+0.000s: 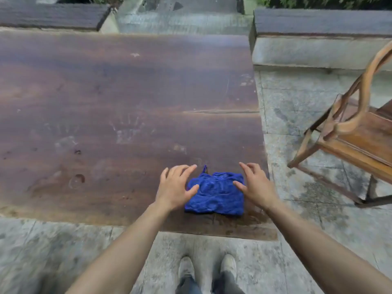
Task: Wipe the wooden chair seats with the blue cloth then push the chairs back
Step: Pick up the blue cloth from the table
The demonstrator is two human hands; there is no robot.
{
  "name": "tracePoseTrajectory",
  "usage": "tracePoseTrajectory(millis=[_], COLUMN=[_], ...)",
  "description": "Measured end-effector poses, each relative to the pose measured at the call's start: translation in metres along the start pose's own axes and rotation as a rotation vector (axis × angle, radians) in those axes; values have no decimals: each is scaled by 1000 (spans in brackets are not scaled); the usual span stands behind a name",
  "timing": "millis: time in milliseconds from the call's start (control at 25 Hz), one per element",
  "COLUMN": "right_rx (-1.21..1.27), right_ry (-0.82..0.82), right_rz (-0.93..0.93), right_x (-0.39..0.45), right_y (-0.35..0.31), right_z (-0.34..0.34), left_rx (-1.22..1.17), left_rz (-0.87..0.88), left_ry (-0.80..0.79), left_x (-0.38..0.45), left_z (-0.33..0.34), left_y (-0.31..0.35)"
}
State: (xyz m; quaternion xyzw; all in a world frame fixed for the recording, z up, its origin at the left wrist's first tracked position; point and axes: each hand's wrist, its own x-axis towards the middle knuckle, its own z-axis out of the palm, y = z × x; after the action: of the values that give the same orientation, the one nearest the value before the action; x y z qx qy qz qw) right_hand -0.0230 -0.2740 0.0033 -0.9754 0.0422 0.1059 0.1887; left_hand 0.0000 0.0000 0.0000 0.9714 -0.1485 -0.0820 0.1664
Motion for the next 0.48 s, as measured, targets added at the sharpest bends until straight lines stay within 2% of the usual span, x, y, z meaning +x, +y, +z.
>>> tracePoseTrajectory(millis=[40, 160, 480], right_rx=[-18, -41, 20], right_ry=[-94, -230, -124], right_rz=[40, 119, 106], right_x=[7, 24, 25], right_y=[5, 9, 9], right_z=[9, 23, 43], left_rx=[7, 34, 102], left_rz=[-5, -22, -9], left_ry=[-96, -176, -213], left_x=[5, 20, 46], left_z=[11, 32, 51], left_y=[-2, -6, 6])
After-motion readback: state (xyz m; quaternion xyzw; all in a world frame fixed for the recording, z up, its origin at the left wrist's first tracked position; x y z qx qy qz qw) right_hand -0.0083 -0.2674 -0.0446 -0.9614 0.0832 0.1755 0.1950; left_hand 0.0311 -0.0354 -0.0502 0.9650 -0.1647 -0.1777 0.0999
